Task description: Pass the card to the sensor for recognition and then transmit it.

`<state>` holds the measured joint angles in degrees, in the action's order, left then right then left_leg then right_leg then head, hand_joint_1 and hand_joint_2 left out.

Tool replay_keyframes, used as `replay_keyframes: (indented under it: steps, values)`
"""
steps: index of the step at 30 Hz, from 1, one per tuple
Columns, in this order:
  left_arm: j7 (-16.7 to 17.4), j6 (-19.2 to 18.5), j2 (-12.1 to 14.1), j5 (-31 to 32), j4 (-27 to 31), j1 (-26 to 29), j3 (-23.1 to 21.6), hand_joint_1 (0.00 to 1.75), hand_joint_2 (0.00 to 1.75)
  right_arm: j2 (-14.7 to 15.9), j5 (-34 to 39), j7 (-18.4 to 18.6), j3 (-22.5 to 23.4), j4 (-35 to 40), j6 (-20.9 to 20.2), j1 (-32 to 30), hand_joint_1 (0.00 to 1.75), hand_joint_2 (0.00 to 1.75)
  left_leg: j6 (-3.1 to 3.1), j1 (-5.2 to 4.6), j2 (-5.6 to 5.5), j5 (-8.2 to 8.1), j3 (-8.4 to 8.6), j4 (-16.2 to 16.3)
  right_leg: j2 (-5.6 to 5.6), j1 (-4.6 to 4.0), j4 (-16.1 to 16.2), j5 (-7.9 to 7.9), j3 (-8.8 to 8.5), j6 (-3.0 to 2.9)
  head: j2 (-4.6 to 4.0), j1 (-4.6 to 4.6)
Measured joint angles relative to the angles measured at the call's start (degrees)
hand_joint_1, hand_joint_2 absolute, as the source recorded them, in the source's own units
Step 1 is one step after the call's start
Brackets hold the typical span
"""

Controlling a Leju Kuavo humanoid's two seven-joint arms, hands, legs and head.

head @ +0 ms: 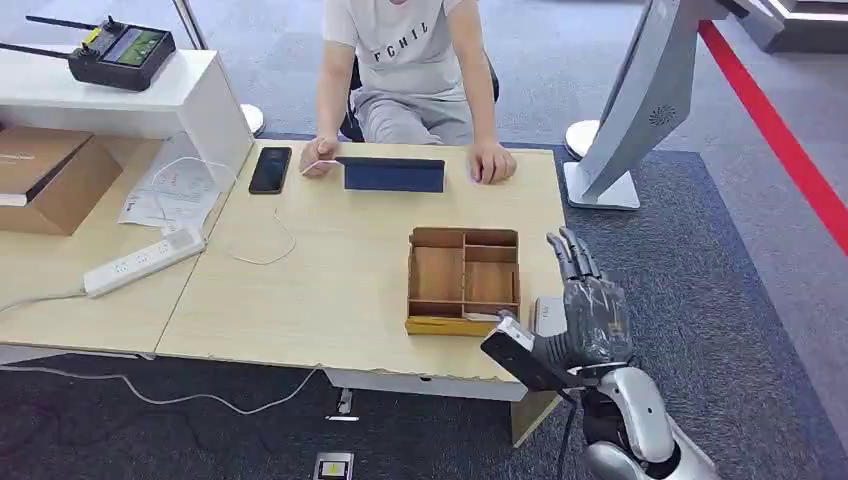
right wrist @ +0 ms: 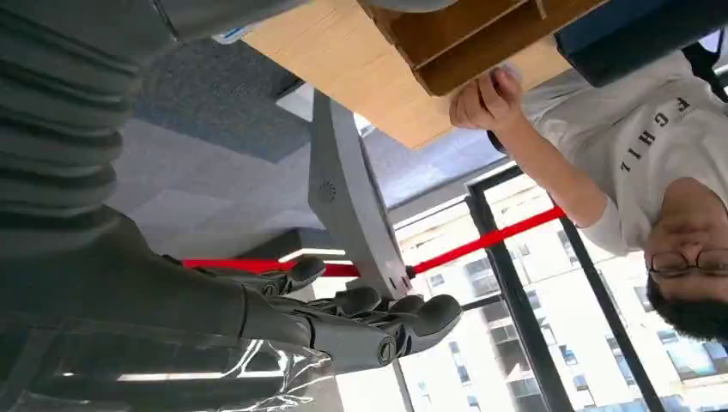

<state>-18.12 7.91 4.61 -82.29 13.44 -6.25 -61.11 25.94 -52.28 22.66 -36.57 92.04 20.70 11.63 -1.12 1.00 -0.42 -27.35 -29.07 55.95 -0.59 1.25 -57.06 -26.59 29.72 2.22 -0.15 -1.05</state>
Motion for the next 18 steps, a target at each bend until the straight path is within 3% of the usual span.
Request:
replay_keyframes:
  steps: [5,11,18]
  values:
    - [0.18,0.39,0.02,-0.55,-0.02,0.10,0.00,0.00,1.75,-0.79,-1.73,0.46,-0.61,-0.04,-4.57,0.66,0.00,1.75,0.00,0.00,0.00,0.00,-0.01,0.00,0.00,0.00,0.00,0.00,0.01,0.00,0.00,0.00]
    - [0.50,0.31,0.02,-0.52,-0.07,0.13,0.02,0.00,1.75,-1.40,-2.84,0.44,-0.87,-0.02,-6.64,0.87,0.00,1.75,0.00,0.00,0.00,0.00,-0.02,0.00,0.00,0.00,0.00,0.00,0.01,0.00,0.00,0.00]
    - [0.02,0.11,0.02,-0.35,-0.09,0.13,0.00,0.00,1.75,-1.81,-6.34,-0.76,-1.01,0.68,-16.18,2.08,0.00,1.75,0.00,0.00,0.00,0.00,0.00,0.00,0.00,0.00,0.00,0.00,0.00,0.00,0.00,0.00]
